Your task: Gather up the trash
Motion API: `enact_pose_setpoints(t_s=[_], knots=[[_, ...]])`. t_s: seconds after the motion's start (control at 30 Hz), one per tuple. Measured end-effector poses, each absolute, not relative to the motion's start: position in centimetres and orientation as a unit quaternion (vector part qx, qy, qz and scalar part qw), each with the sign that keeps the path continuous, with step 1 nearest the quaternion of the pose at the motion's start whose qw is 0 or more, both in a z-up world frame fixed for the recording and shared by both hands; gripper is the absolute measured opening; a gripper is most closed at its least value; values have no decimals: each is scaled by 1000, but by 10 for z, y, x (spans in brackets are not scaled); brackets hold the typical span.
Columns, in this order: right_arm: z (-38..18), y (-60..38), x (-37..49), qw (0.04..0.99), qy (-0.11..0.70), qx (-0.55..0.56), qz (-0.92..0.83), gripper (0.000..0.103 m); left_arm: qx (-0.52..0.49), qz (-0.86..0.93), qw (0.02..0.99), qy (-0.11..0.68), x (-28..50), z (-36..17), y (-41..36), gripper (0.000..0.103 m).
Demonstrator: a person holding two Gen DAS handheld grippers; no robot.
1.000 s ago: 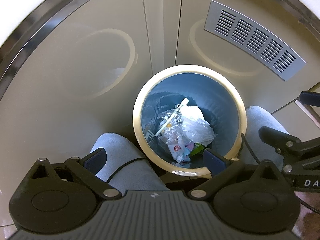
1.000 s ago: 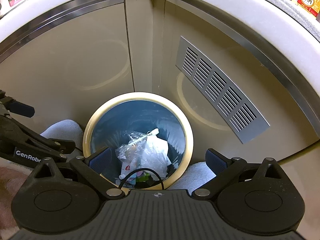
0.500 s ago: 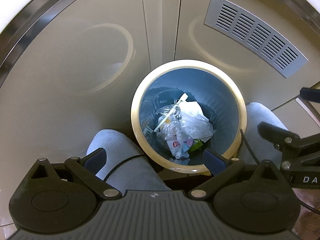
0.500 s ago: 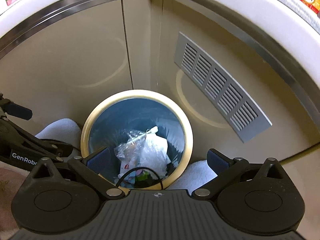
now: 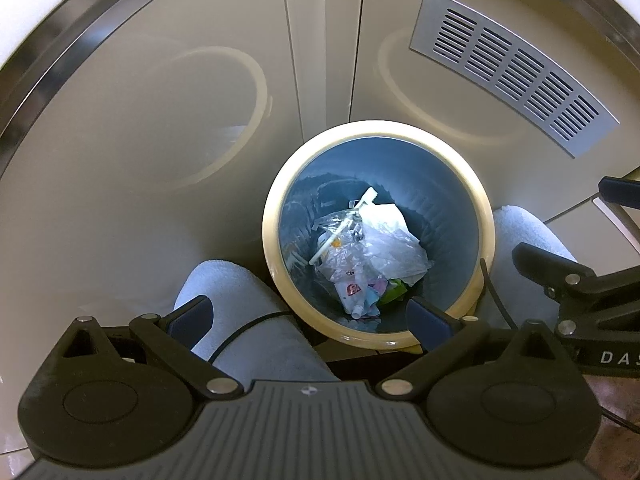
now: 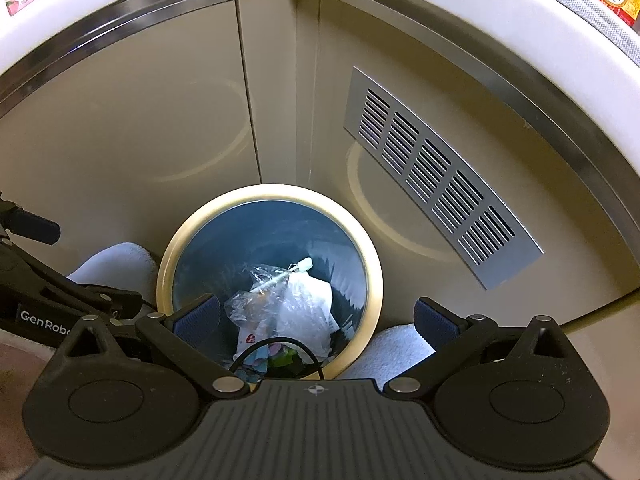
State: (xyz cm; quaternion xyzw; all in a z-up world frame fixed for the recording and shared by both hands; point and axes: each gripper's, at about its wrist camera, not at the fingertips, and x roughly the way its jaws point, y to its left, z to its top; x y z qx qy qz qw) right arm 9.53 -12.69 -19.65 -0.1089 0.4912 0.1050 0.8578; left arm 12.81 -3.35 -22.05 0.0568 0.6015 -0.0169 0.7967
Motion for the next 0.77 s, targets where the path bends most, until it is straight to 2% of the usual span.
enact_pose_setpoints(t_s=[0.77], knots=[[-195,-129,92,861,487,-108,104,103,58,-12,797,601,128,-218,-32,103]])
